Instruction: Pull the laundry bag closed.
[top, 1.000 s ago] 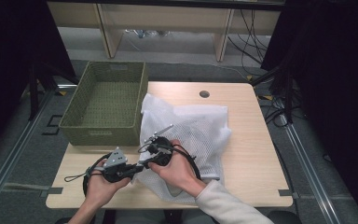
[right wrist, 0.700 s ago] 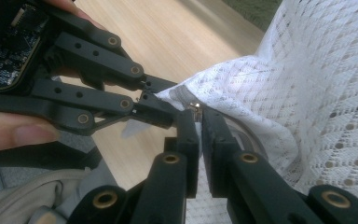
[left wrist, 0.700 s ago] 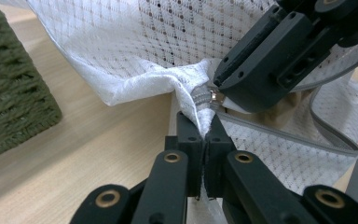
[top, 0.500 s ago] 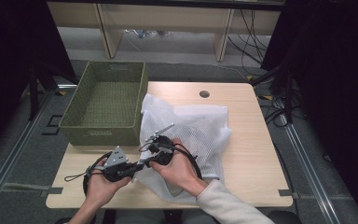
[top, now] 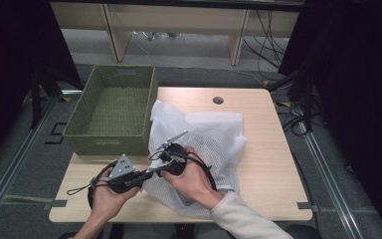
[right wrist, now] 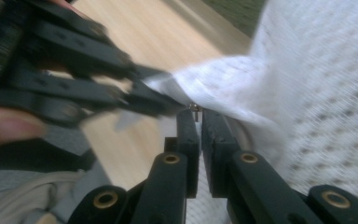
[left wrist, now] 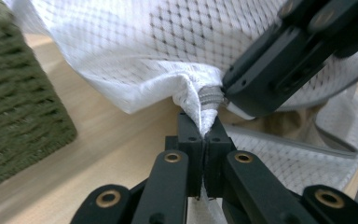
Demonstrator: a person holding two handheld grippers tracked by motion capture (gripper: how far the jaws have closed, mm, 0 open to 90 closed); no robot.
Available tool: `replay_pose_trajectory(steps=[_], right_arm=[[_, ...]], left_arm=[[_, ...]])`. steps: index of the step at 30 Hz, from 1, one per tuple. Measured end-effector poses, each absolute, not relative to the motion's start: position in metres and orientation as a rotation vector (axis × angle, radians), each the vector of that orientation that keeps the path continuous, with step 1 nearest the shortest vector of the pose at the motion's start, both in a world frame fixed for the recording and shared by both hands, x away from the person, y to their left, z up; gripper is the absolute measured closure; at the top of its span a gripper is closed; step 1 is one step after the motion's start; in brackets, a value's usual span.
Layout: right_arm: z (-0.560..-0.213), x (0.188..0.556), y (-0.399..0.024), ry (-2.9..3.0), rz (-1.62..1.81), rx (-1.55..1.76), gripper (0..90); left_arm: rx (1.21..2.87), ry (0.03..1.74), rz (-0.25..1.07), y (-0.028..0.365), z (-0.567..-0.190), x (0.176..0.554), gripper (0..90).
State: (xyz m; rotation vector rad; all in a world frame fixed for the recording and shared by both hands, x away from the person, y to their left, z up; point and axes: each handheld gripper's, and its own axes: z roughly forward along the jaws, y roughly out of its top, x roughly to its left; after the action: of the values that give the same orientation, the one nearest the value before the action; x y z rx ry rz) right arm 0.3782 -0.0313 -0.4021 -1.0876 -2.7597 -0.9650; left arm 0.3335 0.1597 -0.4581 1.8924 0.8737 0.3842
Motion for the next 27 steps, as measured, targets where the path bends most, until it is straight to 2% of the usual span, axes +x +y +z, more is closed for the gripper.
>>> replay_pose_trajectory(steps=[5, 6, 8, 27], right_arm=[[-0.406, 0.379, -0.035, -2.742, -0.959, -1.107, 87.3], [-0.404, 0.377, -0.035, -2.756, -0.967, -1.087, 87.3], [-0.404, 0.379, -0.037, -2.744, -0.971, -1.095, 87.3], [-0.408, 0.380, -0.048, -2.743, -0.945, -1.144, 87.3]], left_arm=[[1.943, 0.798, 0.459, 0.162, -0.456, 0.338, 88.5], [1.902, 0.863, 0.405, 0.160, -0.458, 0.335, 88.5], [1.892, 0.870, 0.378, 0.160, -0.458, 0.334, 88.5], [1.858, 0.893, 0.364, 0.165, -0.457, 0.335, 88.5]])
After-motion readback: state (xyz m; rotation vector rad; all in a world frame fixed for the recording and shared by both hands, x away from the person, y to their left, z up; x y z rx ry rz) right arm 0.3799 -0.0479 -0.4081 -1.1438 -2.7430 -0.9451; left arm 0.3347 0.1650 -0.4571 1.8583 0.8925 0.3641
